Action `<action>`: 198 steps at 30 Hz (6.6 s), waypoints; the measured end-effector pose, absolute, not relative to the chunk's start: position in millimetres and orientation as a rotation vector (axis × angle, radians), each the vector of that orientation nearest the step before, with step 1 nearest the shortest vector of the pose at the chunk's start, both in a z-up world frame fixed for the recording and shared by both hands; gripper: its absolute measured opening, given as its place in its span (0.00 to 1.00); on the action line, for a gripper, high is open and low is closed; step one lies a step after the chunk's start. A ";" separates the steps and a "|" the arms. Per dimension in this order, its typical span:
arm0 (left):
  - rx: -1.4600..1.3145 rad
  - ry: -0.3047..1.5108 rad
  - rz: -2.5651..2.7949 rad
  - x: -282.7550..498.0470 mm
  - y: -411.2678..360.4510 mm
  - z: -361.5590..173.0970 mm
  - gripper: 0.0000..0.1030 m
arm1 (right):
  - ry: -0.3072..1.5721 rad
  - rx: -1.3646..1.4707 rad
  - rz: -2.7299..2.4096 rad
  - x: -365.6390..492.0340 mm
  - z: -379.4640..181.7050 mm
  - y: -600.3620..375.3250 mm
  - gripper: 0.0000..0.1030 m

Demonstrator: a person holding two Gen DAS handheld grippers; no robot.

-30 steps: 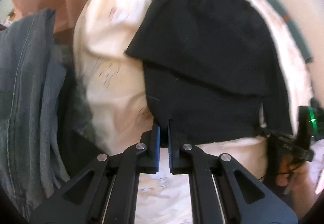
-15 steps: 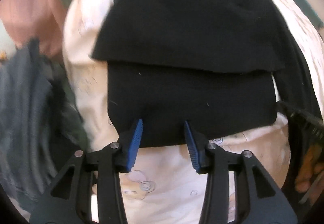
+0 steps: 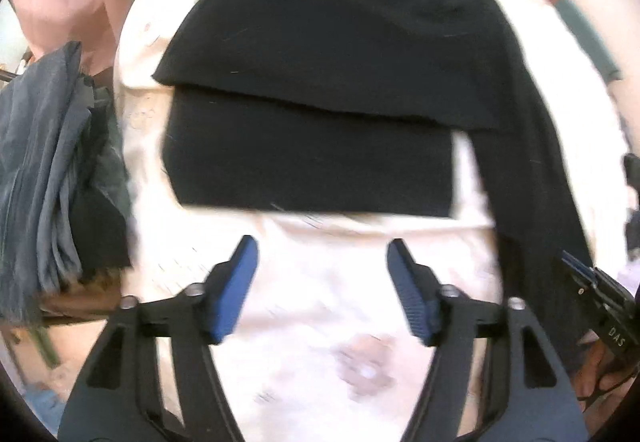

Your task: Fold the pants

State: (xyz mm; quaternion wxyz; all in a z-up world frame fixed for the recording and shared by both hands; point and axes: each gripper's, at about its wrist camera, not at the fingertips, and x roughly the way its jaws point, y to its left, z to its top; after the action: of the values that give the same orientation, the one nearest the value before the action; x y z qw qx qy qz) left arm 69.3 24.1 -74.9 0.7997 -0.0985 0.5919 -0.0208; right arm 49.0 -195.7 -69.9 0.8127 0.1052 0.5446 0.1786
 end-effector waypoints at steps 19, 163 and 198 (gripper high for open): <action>-0.221 1.386 -0.319 -67.2 -117.2 -106.3 0.62 | 1.071 0.363 0.169 -45.1 15.0 -340.9 0.46; -0.884 1.014 0.048 68.9 82.8 -177.5 0.73 | 1.168 1.026 0.234 100.9 -182.1 -323.6 0.78; -1.088 0.913 -0.076 92.6 79.9 -176.9 0.65 | 0.930 1.293 0.203 152.6 -208.0 -326.5 0.65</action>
State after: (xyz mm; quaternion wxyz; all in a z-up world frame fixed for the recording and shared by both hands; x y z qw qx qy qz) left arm 92.6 79.9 -176.9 0.7575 -0.4993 0.4192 -0.0350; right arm 152.6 -326.5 -208.0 0.6946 0.5793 0.4167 0.0910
